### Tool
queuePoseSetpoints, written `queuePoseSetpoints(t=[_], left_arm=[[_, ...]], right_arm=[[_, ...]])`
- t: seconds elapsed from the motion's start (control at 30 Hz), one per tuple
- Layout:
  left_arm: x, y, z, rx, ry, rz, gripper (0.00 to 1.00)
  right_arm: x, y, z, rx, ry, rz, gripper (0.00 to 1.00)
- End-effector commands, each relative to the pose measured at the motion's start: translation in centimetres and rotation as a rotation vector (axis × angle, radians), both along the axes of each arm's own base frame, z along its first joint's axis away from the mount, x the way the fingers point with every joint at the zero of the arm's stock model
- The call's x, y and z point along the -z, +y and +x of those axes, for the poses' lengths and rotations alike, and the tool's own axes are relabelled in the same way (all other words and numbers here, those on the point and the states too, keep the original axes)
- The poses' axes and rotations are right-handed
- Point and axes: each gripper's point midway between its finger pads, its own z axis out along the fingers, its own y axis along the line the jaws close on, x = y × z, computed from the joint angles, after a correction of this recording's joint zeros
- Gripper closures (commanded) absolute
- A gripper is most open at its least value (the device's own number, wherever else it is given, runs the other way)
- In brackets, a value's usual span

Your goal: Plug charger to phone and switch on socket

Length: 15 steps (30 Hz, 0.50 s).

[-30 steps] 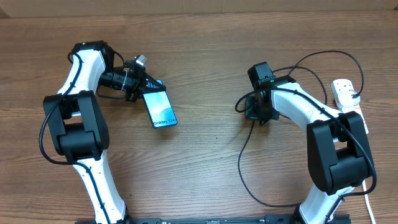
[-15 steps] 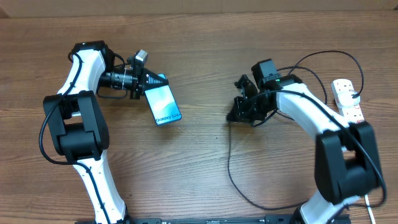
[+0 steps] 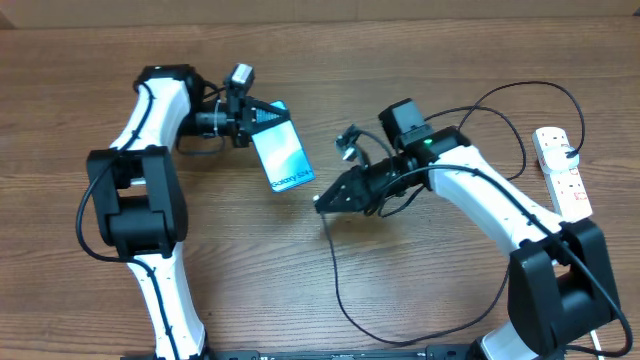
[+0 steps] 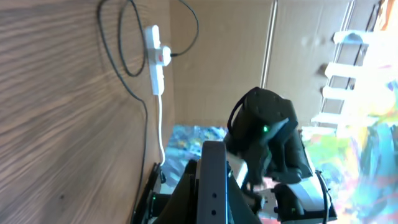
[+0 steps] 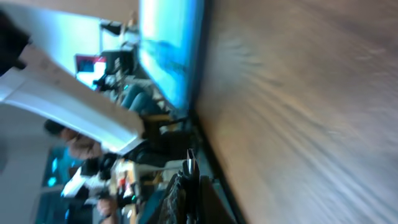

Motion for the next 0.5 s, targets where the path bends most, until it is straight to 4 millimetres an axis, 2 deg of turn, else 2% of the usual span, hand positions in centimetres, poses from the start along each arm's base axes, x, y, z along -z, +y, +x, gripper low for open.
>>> queuePoseSetpoints(t=[0.0,0.17,0.47], left_arm=[[-2.9,-0.4,0.2,-0.012,-0.066,-0.072,0.96],[-2.9,-0.4,0.1,-0.013,-0.058,-0.073,0.96],[-3.1,-0.4,-0.3,-0.015,0.000,-0.073,0.96]], right_arm=[[-2.8,1.2,-1.0,-0.063,0.001,0.139,0.96],[-3.5,1.5,-0.8,-0.065,0.006,0.174,0.96],[-4.0,2.2,0.7,-0.020,0.013,0.174,0.96]])
